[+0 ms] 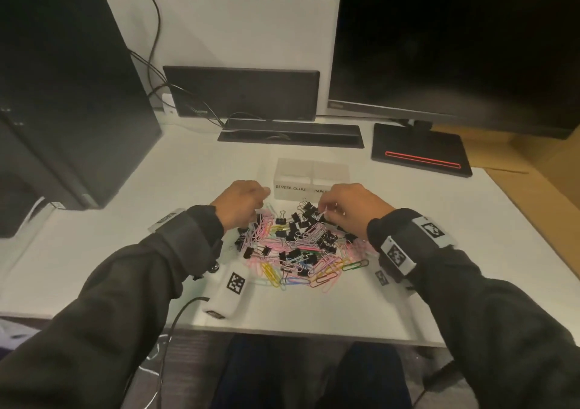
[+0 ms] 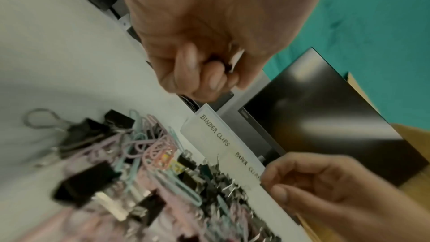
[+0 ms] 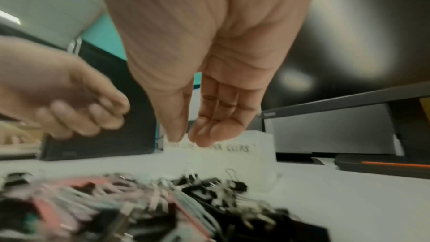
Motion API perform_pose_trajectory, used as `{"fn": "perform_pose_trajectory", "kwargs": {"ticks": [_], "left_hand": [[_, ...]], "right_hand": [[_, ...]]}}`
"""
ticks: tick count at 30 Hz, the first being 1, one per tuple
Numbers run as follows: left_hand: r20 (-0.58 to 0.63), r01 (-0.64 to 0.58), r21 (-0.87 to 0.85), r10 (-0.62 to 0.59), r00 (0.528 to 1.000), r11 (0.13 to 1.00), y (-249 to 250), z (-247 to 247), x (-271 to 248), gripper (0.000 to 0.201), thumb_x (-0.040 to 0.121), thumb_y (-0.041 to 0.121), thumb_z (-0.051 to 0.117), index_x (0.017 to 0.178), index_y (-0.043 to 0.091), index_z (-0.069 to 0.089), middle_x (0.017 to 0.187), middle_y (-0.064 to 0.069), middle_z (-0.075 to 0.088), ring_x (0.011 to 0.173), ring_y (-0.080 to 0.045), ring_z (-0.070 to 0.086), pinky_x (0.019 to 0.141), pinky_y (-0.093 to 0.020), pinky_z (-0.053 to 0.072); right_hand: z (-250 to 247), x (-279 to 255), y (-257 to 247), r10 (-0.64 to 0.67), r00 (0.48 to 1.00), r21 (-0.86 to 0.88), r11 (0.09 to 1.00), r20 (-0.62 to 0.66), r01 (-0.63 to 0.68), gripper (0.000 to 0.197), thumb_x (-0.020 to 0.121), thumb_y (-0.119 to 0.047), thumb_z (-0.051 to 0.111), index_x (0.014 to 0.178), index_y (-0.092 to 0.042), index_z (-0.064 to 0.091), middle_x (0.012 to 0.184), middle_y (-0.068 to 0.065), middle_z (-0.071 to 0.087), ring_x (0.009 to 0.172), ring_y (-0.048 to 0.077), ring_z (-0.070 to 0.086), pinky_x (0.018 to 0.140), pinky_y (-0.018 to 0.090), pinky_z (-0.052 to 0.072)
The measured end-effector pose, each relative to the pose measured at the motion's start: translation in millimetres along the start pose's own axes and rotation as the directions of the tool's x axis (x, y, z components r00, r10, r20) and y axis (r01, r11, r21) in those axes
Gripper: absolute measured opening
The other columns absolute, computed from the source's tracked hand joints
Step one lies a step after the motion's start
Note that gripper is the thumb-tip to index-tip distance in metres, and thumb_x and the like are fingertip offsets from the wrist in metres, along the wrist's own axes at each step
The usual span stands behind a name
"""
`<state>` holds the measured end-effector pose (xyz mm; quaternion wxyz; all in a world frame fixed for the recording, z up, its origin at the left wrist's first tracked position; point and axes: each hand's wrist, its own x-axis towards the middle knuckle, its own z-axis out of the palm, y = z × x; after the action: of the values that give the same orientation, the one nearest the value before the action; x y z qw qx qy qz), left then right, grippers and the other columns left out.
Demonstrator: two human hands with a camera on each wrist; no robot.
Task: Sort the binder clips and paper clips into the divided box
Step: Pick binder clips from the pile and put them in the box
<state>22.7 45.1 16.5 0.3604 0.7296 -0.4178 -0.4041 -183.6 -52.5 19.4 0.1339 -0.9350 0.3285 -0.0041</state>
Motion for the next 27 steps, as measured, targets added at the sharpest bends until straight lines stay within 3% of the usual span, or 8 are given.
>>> {"fn": "perform_pose_trajectory", "kwargs": {"ticks": [3, 6, 8, 13, 17, 19, 23, 27], "left_hand": [[0.185, -0.110, 0.200, 0.073, 0.980, 0.974, -2.5, 10.3, -16.9, 0.022, 0.100, 0.011, 0.040, 0.107, 0.014, 0.060, 0.061, 0.003, 0.043, 0.048, -0.009, 0.040, 0.045, -0.018, 0.035], [0.344, -0.278, 0.393, 0.140, 0.929, 0.877, 3.3, 29.4, -32.9, 0.022, 0.100, 0.019, 0.045, 0.104, 0.014, 0.066, 0.067, 0.014, 0.050, 0.052, 0.000, 0.053, 0.046, -0.009, 0.037], [0.393, -0.368, 0.515, 0.168, 0.904, 0.774, 3.9, 42.4, -38.3, 0.016, 0.093, 0.030, 0.057, 0.099, 0.017, 0.064, 0.071, 0.011, 0.054, 0.065, -0.010, 0.055, 0.055, -0.019, 0.040], [0.404, -0.425, 0.698, 0.172, 0.898, 0.577, -4.8, 63.2, -40.3, 0.026, 0.080, 0.035, 0.072, 0.099, 0.019, 0.065, 0.069, 0.009, 0.047, 0.070, -0.015, 0.048, 0.061, -0.027, 0.033], [0.375, -0.411, 0.676, 0.195, 0.906, 0.611, -7.1, 64.1, -35.4, 0.017, 0.081, 0.027, 0.071, 0.094, 0.017, 0.070, 0.059, 0.012, 0.046, 0.058, -0.010, 0.046, 0.052, -0.021, 0.032], [0.361, -0.409, 0.673, 0.208, 0.909, 0.616, -5.5, 63.3, -35.5, 0.013, 0.080, 0.024, 0.070, 0.091, 0.017, 0.072, 0.060, 0.012, 0.052, 0.062, -0.012, 0.052, 0.054, -0.019, 0.034], [0.363, -0.421, 0.677, 0.223, 0.905, 0.604, -5.0, 61.7, -35.7, 0.013, 0.081, 0.026, 0.069, 0.092, 0.020, 0.074, 0.083, 0.004, 0.069, 0.077, -0.016, 0.062, 0.067, -0.022, 0.046], [0.386, -0.459, 0.711, 0.250, 0.888, 0.533, -6.0, 62.0, -36.2, 0.010, 0.082, 0.024, 0.065, 0.088, 0.019, 0.071, 0.092, 0.001, 0.068, 0.084, -0.020, 0.062, 0.076, -0.031, 0.052]], "right_hand": [[1.9, -14.8, -9.3, -0.021, 0.993, -0.012, 1.000, 0.114, 0.022, 0.013, 0.088, -0.020, 0.063, 0.100, -0.023, 0.068, 0.098, -0.004, 0.062, 0.086, 0.015, 0.059, 0.075, 0.029, 0.052], [14.9, -14.3, -9.6, 0.040, 0.983, -0.085, 0.996, 0.181, -0.024, 0.016, 0.087, -0.018, 0.063, 0.102, -0.024, 0.067, 0.105, -0.001, 0.061, 0.089, 0.019, 0.062, 0.068, 0.026, 0.047], [20.8, -12.1, -8.2, 0.054, 0.985, -0.094, 0.995, 0.165, -0.039, 0.013, 0.087, -0.018, 0.063, 0.097, -0.025, 0.066, 0.103, 0.000, 0.060, 0.085, 0.019, 0.060, 0.063, 0.024, 0.040], [16.6, -11.5, -7.7, 0.060, 0.992, -0.001, 0.998, 0.114, -0.060, 0.014, 0.086, -0.016, 0.064, 0.098, -0.021, 0.068, 0.093, -0.003, 0.057, 0.090, 0.019, 0.061, 0.074, 0.028, 0.050], [13.0, -12.3, -4.3, 0.070, 0.993, 0.035, 0.997, 0.090, -0.074, 0.014, 0.084, -0.010, 0.062, 0.095, -0.017, 0.067, 0.096, 0.002, 0.064, 0.088, 0.020, 0.060, 0.077, 0.031, 0.052], [12.2, -12.7, -2.8, 0.079, 0.994, 0.049, 0.995, 0.078, -0.083, 0.015, 0.084, -0.009, 0.061, 0.095, -0.016, 0.068, 0.100, 0.003, 0.066, 0.090, 0.021, 0.061, 0.080, 0.031, 0.053], [7.7, -11.3, -1.3, 0.102, 0.993, 0.081, 0.991, 0.061, -0.107, 0.014, 0.084, -0.007, 0.064, 0.095, -0.014, 0.070, 0.099, 0.004, 0.068, 0.090, 0.022, 0.062, 0.080, 0.030, 0.052], [4.3, -12.5, 2.3, 0.144, 0.990, 0.140, 0.980, -0.009, -0.141, 0.016, 0.085, -0.002, 0.062, 0.091, -0.013, 0.072, 0.100, 0.005, 0.068, 0.083, 0.018, 0.061, 0.073, 0.021, 0.042]]}}
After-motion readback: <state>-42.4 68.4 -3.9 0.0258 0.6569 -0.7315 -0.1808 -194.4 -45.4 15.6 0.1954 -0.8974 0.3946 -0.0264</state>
